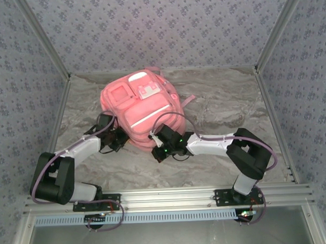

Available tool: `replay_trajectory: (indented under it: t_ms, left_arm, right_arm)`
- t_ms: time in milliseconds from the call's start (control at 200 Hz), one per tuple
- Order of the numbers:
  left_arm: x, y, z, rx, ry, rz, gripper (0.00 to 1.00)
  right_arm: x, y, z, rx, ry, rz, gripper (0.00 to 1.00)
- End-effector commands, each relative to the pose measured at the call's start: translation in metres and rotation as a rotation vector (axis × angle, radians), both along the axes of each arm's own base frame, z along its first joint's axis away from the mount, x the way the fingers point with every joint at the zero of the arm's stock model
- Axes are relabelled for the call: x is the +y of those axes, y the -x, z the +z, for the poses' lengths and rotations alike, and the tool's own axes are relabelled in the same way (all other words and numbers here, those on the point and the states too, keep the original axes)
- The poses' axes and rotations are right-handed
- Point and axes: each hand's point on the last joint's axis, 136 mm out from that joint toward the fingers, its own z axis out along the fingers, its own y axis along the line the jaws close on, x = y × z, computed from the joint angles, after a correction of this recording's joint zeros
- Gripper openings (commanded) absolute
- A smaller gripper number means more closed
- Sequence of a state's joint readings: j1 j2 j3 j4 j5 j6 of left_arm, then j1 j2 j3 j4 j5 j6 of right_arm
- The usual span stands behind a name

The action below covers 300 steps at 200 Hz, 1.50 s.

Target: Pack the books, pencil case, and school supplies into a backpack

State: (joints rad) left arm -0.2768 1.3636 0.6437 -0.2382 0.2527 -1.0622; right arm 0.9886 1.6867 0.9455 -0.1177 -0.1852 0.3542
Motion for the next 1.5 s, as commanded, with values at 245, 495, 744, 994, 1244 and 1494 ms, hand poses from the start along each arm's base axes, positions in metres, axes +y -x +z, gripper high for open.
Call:
replay_trajectory:
  t_ms: [245, 495, 744, 994, 1244, 1494]
  left_arm:
    - [0.053, -0.028, 0.071, -0.122, -0.09, 0.177, 0.24]
    - [0.04, 0.004, 0.071, -0.148, 0.101, 0.156, 0.39]
    - [0.012, 0.009, 0.058, -0.081, 0.239, 0.153, 0.44]
    - [-0.01, 0.005, 0.044, -0.041, 0.237, 0.12, 0.43]
    - [-0.009, 0.012, 0.021, -0.026, 0.182, 0.12, 0.0]
    - [0.011, 0.013, 0.03, -0.065, 0.088, 0.128, 0.0]
  right_arm:
    - [0.075, -0.012, 0.024, 0.059, -0.115, 0.052, 0.0]
    - [0.099, -0.032, 0.023, 0.117, -0.222, -0.008, 0.0]
    - [0.097, -0.034, 0.018, 0.13, -0.227, -0.038, 0.0]
    - [0.093, -0.034, 0.015, 0.133, -0.222, -0.057, 0.0]
    - [0.078, -0.036, 0.015, 0.11, -0.181, -0.08, 0.0]
    - [0.061, -0.025, 0.01, 0.111, -0.093, -0.04, 0.0]
